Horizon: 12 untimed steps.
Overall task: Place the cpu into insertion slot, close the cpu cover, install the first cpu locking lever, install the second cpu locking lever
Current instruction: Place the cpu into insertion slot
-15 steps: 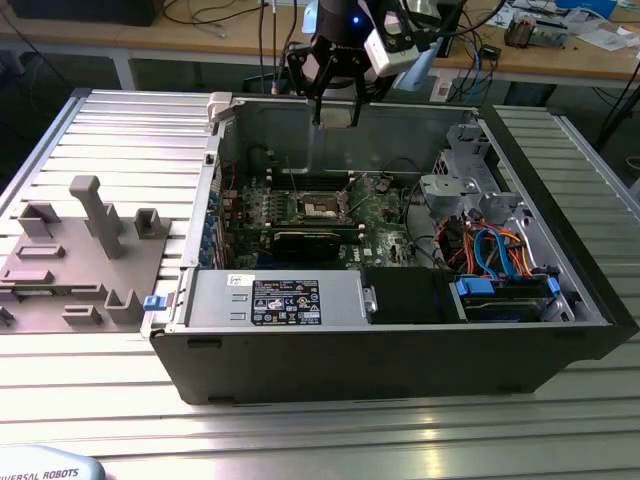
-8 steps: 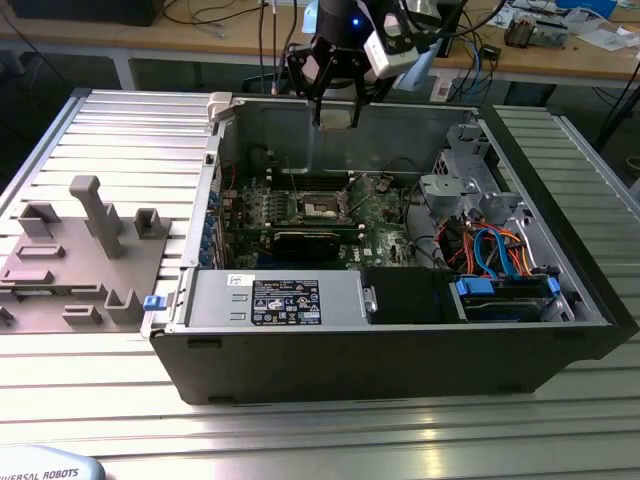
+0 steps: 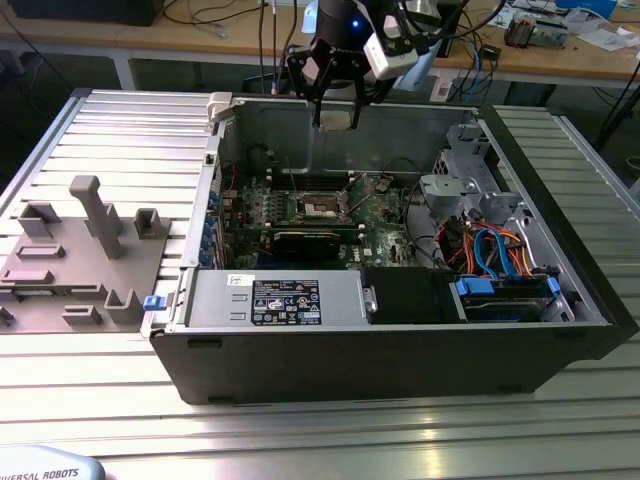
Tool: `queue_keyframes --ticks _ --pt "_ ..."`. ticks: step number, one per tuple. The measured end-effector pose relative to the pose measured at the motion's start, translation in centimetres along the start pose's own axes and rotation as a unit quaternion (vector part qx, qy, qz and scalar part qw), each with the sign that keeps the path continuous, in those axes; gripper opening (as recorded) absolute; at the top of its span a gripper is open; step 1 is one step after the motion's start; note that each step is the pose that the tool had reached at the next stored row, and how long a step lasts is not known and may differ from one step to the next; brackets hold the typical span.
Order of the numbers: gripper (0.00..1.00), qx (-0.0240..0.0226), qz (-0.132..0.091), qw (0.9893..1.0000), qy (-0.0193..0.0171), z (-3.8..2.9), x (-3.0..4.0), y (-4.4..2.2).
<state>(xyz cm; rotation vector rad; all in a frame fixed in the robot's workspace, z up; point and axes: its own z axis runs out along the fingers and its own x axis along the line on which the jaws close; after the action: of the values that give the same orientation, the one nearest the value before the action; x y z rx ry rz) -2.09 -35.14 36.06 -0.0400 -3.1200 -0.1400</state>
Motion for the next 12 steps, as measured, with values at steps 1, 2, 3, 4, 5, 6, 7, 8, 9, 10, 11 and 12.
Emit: queue_keyframes --ticks 1,2,3,4,5,6,7,8,9,10,11,12 --pt "0.55 0.0 0.0 1.0 0.0 0.02 0.0 0.0" --pt "0.55 0.0 0.0 1.0 0.0 0.04 0.0 0.0" --pt "0.55 0.0 0.0 1.0 0.0 0.06 0.0 -0.01" --pt "0.55 0.0 0.0 1.0 0.0 0.08 0.0 -0.01" --pt "0.55 0.0 0.0 1.0 0.0 0.1 0.0 -0.01" --pt "0.55 0.0 0.0 1.0 0.0 0.11 0.0 -0.01" --pt "0.55 0.0 0.0 1.0 0.0 0.13 0.0 -0.01" --pt "0.55 0.0 0.0 1.0 0.0 0.14 0.0 -0.01" --pt "0.55 0.0 0.0 1.0 0.0 0.17 0.0 -0.02" --pt "0.55 0.0 0.0 1.0 0.0 0.19 0.0 -0.02" --pt "0.55 0.0 0.0 1.0 0.0 0.21 0.0 -0.02" --pt "0.55 0.0 0.0 1.0 0.0 0.23 0.0 -0.02"
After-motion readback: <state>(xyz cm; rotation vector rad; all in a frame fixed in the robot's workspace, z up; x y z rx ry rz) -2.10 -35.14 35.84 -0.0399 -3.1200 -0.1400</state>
